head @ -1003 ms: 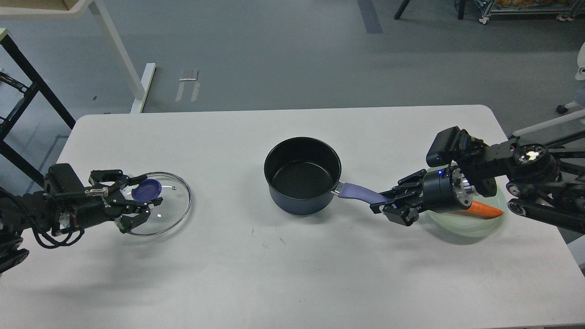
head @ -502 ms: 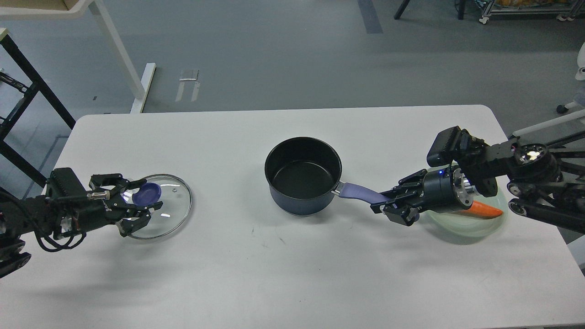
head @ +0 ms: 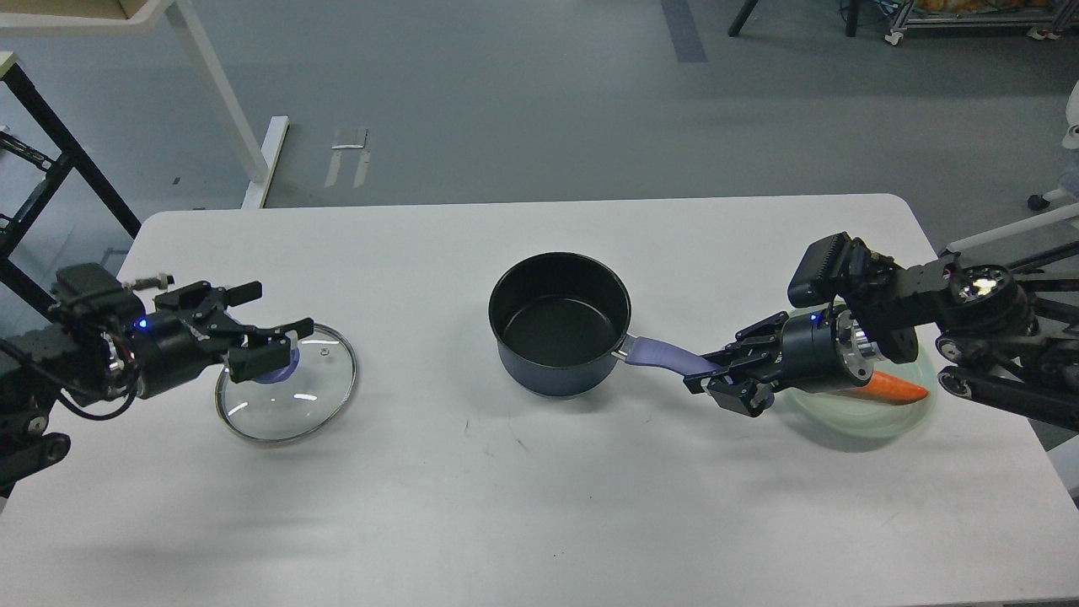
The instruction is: Open pot lid
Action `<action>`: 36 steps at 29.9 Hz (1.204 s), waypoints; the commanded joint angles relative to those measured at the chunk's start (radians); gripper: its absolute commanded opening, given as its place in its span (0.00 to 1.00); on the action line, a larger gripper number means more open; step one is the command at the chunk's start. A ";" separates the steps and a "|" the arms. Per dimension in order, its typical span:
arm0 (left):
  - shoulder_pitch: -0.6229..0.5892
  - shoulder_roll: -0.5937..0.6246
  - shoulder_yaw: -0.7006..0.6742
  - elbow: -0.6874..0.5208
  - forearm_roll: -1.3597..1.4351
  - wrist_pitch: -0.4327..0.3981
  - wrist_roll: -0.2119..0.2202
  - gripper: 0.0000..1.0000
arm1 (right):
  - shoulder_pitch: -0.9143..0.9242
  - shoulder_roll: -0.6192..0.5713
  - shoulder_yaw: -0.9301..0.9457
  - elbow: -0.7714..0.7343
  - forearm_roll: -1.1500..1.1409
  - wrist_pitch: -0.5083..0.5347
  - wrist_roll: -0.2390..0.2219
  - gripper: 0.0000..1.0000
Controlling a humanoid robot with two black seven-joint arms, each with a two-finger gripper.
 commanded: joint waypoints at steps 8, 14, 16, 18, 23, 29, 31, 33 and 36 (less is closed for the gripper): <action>-0.025 -0.016 -0.080 -0.028 -0.550 -0.219 0.000 0.99 | 0.001 -0.006 0.000 0.001 0.011 0.005 0.000 0.83; -0.024 -0.017 -0.129 -0.023 -0.687 -0.275 0.000 0.99 | 0.004 -0.033 0.003 0.011 0.026 0.008 0.000 0.98; -0.024 -0.017 -0.131 -0.020 -0.785 -0.305 0.000 0.99 | 0.023 -0.069 0.009 0.024 0.063 0.008 0.000 0.99; -0.024 -0.019 -0.135 -0.019 -0.854 -0.309 0.000 0.99 | 0.050 -0.111 0.015 0.037 0.118 0.005 0.000 0.99; -0.024 -0.048 -0.169 -0.017 -0.905 -0.295 0.000 0.99 | 0.064 -0.211 0.106 0.073 0.397 -0.005 0.000 0.99; -0.024 -0.106 -0.195 0.033 -0.949 -0.295 0.000 0.99 | -0.005 -0.267 0.215 0.027 0.898 -0.060 0.000 0.99; -0.024 -0.135 -0.209 0.073 -0.990 -0.297 0.000 0.99 | -0.037 -0.267 0.247 0.016 1.084 -0.118 0.000 0.99; -0.024 -0.161 -0.210 0.110 -1.032 -0.298 0.000 0.99 | -0.063 -0.264 0.276 0.014 1.262 -0.172 0.000 0.99; -0.020 -0.195 -0.218 0.156 -1.108 -0.309 0.000 0.99 | -0.098 -0.251 0.313 0.014 1.516 -0.201 0.000 0.99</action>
